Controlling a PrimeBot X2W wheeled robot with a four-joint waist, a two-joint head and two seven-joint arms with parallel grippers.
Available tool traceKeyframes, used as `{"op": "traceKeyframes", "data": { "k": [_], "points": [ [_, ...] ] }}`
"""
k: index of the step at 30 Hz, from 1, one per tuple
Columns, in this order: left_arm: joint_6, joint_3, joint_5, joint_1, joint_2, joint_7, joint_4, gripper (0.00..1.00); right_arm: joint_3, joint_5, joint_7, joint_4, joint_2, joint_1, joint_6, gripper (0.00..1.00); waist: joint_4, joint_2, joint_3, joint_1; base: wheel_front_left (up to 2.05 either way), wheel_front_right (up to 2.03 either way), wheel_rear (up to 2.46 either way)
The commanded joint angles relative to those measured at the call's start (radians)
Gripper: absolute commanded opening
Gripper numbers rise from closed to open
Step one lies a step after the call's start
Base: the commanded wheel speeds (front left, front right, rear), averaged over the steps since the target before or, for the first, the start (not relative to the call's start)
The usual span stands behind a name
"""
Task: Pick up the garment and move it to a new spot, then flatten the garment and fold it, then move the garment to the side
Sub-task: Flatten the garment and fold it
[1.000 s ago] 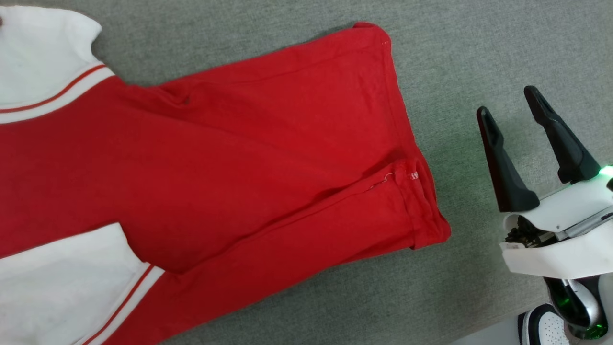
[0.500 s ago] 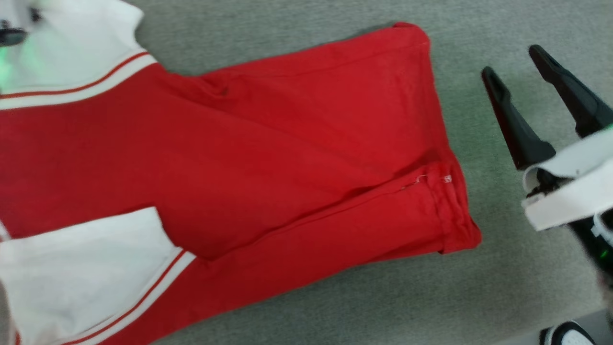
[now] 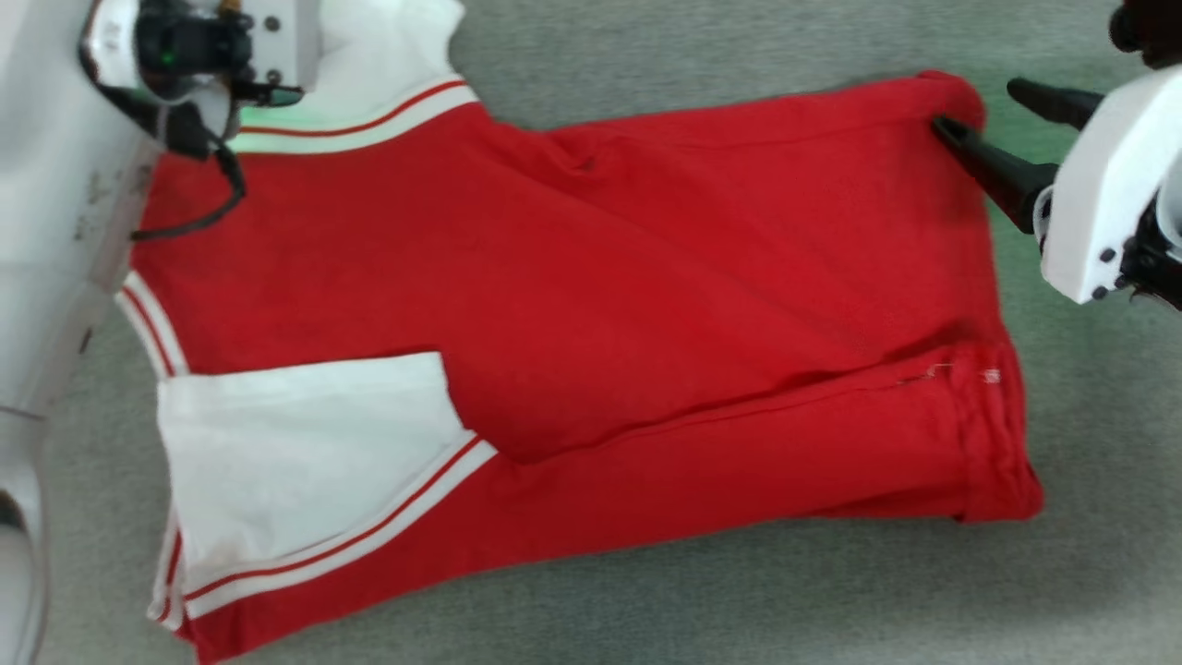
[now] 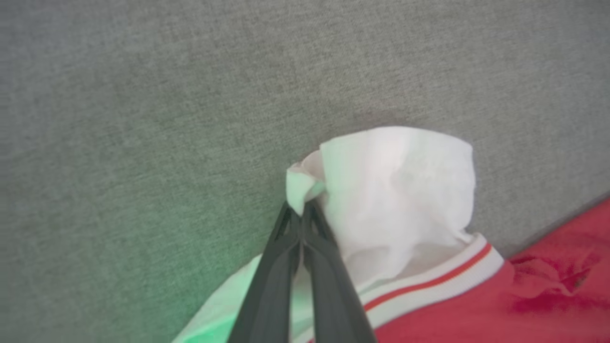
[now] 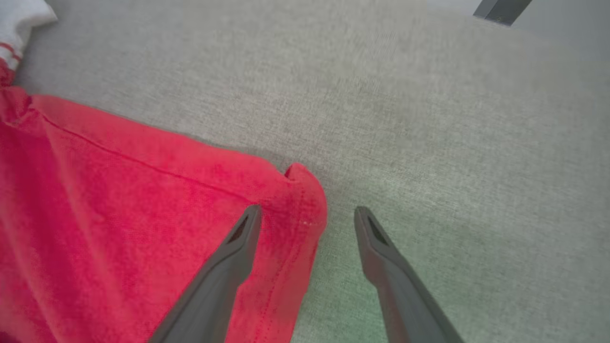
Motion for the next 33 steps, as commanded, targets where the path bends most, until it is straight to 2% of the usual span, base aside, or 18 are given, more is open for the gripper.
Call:
{"op": "traceKeyframes", "data": {
  "k": [1,6,7,8,9,10,11,16,23,33],
  "points": [
    [-0.009,-0.007,-0.002,0.003,-0.009,-0.005,0.015,0.0,0.008,0.013,0.019,0.025,0.005,-0.016,-0.001,1.0,0.037,0.0,0.01,0.0,0.0,0.0,0.0],
    [-0.042,-0.01,0.002,-0.015,-0.038,-0.04,0.064,0.0,0.03,0.024,0.16,0.167,0.023,-0.067,-0.001,1.0,0.048,0.0,0.019,0.0,0.0,0.0,0.0],
    [-0.05,-0.011,0.004,-0.017,-0.041,-0.045,0.074,0.0,0.031,0.024,0.194,0.194,0.03,-0.07,-0.001,0.91,0.049,0.0,0.02,0.0,0.0,0.0,0.0],
    [-0.053,-0.01,0.003,-0.019,-0.045,-0.052,0.085,0.0,0.032,0.02,0.222,0.213,0.034,-0.079,-0.001,0.55,0.049,0.0,0.021,0.0,0.0,0.0,0.0],
    [-0.059,-0.01,0.001,-0.02,-0.049,-0.055,0.096,0.0,0.03,0.011,0.248,0.233,0.037,-0.087,-0.001,0.38,0.049,0.0,0.021,0.0,0.0,0.0,0.0],
    [-0.066,-0.01,0.003,-0.023,-0.051,-0.063,0.105,0.0,0.028,0.001,0.274,0.252,0.038,-0.095,-0.002,0.09,0.048,0.0,0.021,0.0,0.0,0.0,0.0],
    [-0.07,-0.011,0.005,-0.027,-0.054,-0.069,0.114,0.0,0.029,-0.003,0.297,0.266,0.04,-0.103,-0.002,0.0,0.048,0.0,0.02,0.0,0.0,0.0,0.0],
    [-0.094,-0.008,0.005,-0.041,-0.067,-0.098,0.159,0.0,0.022,-0.013,0.337,0.288,0.068,-0.144,-0.001,0.0,0.046,0.0,0.017,0.0,0.0,0.0,0.0],
    [-0.123,0.005,-0.001,-0.073,-0.083,-0.156,0.202,0.0,-0.004,-0.018,0.271,0.284,0.084,-0.177,-0.001,0.0,0.053,0.0,-0.009,0.0,0.0,0.0,0.0],
    [-0.165,0.023,-0.023,-0.073,-0.068,-0.202,0.202,0.0,0.019,0.038,0.179,0.219,0.024,-0.129,-0.001,0.0,0.108,0.0,-0.118,0.0,0.0,0.0,0.0]
  ]
}}
